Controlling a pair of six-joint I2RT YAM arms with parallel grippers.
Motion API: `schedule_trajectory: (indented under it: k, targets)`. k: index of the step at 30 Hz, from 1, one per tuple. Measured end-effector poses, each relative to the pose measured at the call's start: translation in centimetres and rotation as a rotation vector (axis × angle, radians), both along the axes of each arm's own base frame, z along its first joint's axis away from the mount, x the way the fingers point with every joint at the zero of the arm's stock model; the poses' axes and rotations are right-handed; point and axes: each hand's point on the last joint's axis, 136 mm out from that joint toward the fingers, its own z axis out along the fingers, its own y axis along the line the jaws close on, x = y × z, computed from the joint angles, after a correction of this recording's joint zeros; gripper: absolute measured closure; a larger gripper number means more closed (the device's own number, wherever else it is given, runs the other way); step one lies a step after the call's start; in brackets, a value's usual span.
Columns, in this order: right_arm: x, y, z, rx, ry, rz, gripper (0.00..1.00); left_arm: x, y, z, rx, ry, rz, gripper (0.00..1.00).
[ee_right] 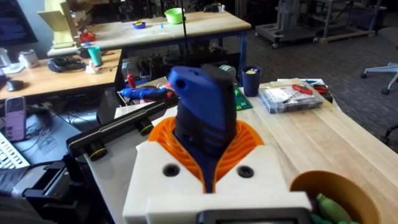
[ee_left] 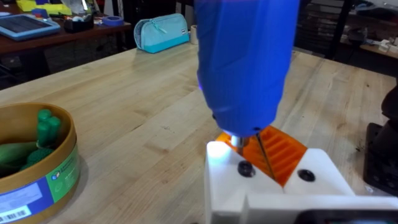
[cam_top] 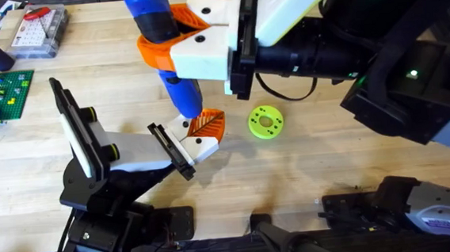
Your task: Pick up the gripper from the table and insert it into the empty holder that is missing its gripper. Then pick up a screw, insert it into the mounting hole, and use the screwdriver to tighten it. Finally, clean up the table by picking up the vegetable and placing it into the bucket.
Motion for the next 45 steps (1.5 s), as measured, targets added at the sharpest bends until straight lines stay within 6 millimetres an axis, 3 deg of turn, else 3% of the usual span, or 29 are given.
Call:
schedule_trajectory:
  k: [6,11,23,35,45]
  targets:
    - [0.2,0.2,-1.0,-0.017,0.026,-0.001,0.967,0.0,0.0,-0.1,-0.001,0.004,0.0,0.987]
    - [0.7,-0.4,-0.1,0.017,0.025,-0.019,0.968,0.0,0.0,0.0,-0.002,0.005,0.001,0.987]
    - [-1.5,-3.2,5.3,0.132,-0.074,-0.024,0.968,0.0,0.0,0.0,-0.002,0.005,0.0,0.987]
    - [-1.7,-1.7,4.6,0.137,-0.071,0.007,0.968,0.0,0.0,0.0,-0.001,0.005,0.001,0.987]
    - [-1.9,-1.9,4.2,0.18,-0.11,0.011,0.968,0.0,0.0,0.0,-0.002,0.005,0.0,0.987]
